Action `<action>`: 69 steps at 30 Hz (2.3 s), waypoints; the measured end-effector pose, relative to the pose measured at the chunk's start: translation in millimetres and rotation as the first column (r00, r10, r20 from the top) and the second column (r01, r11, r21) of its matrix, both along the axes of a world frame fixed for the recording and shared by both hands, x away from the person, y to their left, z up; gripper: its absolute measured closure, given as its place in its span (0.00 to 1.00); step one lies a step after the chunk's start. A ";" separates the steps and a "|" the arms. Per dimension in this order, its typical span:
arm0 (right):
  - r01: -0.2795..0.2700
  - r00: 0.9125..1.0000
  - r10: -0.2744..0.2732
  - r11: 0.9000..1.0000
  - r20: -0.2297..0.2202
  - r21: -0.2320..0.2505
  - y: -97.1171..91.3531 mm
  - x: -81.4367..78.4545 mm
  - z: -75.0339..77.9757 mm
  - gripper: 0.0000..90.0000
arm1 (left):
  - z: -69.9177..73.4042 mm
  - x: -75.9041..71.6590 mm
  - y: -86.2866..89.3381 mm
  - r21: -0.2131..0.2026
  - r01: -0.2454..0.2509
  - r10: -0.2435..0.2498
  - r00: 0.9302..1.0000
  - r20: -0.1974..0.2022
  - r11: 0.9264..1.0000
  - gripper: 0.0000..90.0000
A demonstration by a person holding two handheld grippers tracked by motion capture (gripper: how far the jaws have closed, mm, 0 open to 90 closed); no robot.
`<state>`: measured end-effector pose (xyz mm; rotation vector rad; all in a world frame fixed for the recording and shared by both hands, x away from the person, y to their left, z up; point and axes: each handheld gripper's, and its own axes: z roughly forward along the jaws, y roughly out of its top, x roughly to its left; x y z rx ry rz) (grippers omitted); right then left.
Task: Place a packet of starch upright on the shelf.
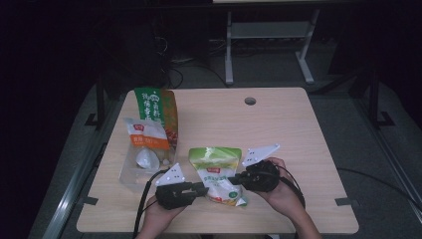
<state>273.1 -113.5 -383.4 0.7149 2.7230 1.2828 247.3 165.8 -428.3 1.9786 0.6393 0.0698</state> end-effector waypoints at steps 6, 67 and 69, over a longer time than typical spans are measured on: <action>-0.026 1.000 0.026 1.000 0.005 -0.001 3.3 -1.5 -0.2 0.98 | 1.0 -0.1 -2.8 0.026 -0.012 0.011 1.000 0.014 1.000 0.65; 0.081 0.996 -0.082 0.996 -0.036 -0.023 32.0 33.8 37.0 0.99 | 4.4 -32.0 -0.1 0.143 0.099 -0.114 0.989 0.095 0.985 0.62; 0.074 0.996 -0.074 0.997 -0.042 -0.013 37.3 37.6 42.9 0.99 | 3.4 -33.9 -0.3 0.142 0.101 -0.114 0.990 0.085 0.985 0.58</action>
